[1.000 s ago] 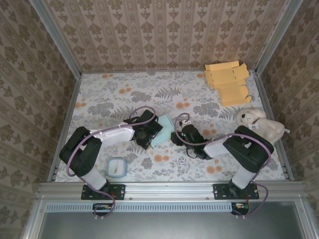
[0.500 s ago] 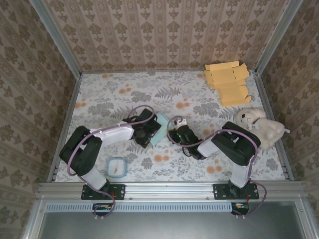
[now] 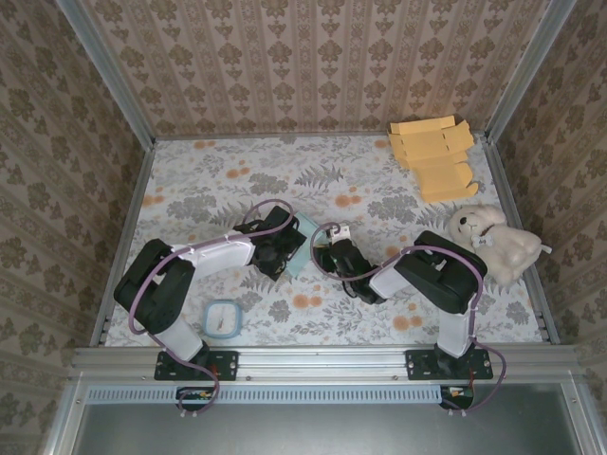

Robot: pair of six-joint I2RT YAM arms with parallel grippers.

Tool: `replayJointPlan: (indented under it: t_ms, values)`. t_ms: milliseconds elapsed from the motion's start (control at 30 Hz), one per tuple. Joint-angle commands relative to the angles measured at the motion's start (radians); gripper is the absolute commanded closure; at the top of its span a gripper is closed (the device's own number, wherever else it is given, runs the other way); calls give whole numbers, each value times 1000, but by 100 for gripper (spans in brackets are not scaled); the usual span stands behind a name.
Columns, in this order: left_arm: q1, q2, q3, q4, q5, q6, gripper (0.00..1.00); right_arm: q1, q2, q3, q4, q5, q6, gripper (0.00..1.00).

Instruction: Fold the paper box

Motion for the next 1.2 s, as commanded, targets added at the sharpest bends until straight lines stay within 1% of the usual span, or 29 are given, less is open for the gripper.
replayJointPlan:
  t_ms: [0,200,400,533,700,933,1167]
  values:
    - [-13,63,-17,-93,65,7,7,69,28,12,-85,-185,45,54]
    - [-10,62,-17,-102,61,-1,7,101,8,4,-109,-230,62,54]
    - [-11,63,-17,-103,60,-9,7,113,10,6,-69,-311,106,59]
    - [-15,66,-14,-105,61,-9,7,125,37,34,-50,-335,120,61]
    - [-20,71,-17,-101,64,-9,7,129,75,39,64,-386,147,64]
    - [-22,73,-20,-90,76,-4,7,121,83,49,85,-363,165,66]
    - [-14,30,14,-116,72,54,7,51,78,9,79,-354,208,66]
